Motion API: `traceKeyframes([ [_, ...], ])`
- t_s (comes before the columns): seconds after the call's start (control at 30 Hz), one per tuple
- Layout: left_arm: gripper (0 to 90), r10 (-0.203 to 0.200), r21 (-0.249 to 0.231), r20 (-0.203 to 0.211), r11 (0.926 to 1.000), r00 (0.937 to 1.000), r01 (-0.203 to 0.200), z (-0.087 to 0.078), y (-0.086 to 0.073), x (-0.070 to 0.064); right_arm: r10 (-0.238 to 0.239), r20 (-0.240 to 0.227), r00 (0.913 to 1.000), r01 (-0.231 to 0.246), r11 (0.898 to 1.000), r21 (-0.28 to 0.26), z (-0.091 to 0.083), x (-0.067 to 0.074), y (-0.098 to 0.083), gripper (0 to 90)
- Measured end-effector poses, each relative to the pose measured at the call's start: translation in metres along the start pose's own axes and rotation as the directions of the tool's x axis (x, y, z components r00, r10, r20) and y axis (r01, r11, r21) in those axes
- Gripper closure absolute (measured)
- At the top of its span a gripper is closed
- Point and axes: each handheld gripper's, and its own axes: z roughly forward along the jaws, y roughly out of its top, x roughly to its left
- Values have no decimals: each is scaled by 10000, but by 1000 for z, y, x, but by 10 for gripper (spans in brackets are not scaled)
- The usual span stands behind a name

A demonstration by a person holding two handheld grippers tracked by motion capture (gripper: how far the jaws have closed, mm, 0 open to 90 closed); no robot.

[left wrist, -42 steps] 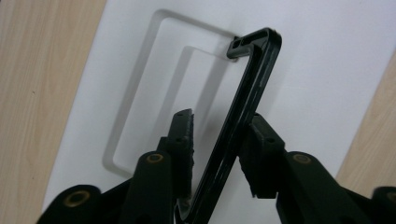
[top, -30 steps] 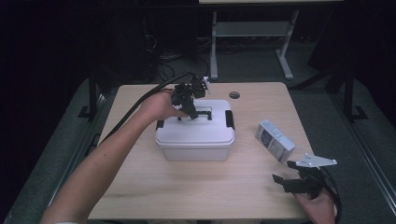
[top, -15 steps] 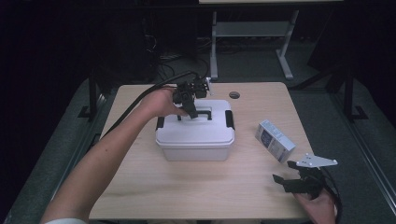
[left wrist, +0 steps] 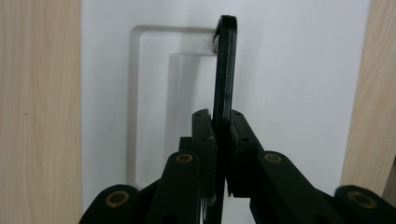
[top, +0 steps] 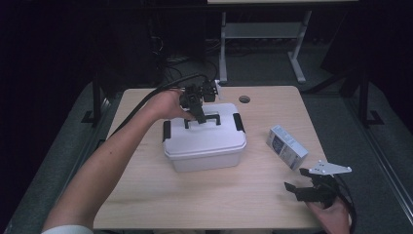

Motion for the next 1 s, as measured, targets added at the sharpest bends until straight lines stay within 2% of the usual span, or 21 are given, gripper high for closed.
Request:
traceKeyframes([
  [0.7,846,447,-116,350,9990,9984,-443,-10,-6,-1,39,7,10000,-39,10000,57,1,1,1,171],
  [1.0,846,607,-100,427,9981,9972,-603,-25,-5,-4,49,28,10000,-50,10000,15,0,0,0,172],
])
